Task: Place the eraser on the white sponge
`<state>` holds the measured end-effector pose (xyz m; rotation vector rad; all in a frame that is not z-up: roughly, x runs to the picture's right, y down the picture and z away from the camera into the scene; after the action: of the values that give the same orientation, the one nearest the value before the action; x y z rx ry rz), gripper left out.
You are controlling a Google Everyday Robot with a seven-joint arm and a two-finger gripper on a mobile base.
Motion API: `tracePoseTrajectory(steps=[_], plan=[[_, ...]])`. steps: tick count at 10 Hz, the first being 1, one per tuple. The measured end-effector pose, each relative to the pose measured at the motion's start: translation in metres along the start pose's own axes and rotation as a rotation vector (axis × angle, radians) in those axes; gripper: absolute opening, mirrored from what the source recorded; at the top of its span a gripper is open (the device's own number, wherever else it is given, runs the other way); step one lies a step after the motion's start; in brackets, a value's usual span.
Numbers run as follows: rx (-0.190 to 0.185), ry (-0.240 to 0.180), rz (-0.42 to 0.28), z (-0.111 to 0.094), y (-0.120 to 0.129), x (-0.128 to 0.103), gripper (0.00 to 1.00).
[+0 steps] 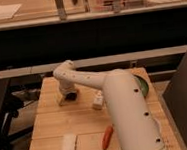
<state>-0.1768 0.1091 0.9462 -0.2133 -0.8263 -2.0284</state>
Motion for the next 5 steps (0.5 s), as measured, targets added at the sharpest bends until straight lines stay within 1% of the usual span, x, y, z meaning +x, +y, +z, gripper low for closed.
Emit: tracePoseTrajectory(steps=[5], plan=[[-0.001,-0.003,0.0,0.0004,-0.0023,-0.0011,0.76]])
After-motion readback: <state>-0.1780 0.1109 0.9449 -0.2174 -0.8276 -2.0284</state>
